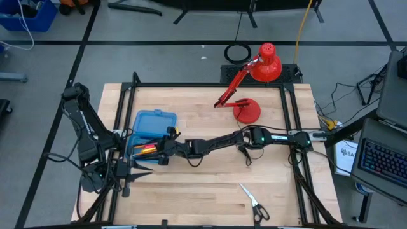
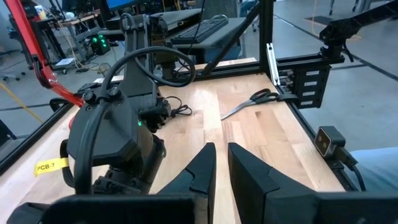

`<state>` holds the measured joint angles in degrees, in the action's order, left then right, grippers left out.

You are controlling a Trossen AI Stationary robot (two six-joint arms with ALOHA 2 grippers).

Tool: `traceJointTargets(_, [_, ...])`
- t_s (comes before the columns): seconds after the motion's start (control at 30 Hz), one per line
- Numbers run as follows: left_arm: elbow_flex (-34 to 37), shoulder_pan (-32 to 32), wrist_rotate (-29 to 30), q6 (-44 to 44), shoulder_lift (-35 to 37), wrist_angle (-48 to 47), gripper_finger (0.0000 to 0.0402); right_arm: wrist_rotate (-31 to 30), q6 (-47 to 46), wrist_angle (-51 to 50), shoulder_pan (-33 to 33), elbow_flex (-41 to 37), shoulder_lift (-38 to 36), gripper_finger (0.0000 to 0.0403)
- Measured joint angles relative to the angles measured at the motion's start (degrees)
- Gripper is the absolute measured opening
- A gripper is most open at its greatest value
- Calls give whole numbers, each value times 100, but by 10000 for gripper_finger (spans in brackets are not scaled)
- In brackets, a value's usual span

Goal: Pick & place school supplies into a supply box
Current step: Put the black scissor into the supply box

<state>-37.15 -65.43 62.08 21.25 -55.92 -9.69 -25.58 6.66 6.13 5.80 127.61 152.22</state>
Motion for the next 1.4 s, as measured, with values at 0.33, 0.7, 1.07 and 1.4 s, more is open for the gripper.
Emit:
traceJointTargets(0.33, [0,59,2,-163,0,0,49,0,46,-367,184,-1,-75,123])
traceJointTargets(0.7, [7,59,115,-447,2,68,49,-513,-419,-2271,629,4,-762,106])
traceJointTargets(1.07, [7,58,553,-621,2,104,49,-1752,-1716,-4274,1011,4,-1027,86])
traceJointTargets(1.4, [7,59,949,-657,4,103,49,-3503,-3760,-6330,1404,2,-1027,68])
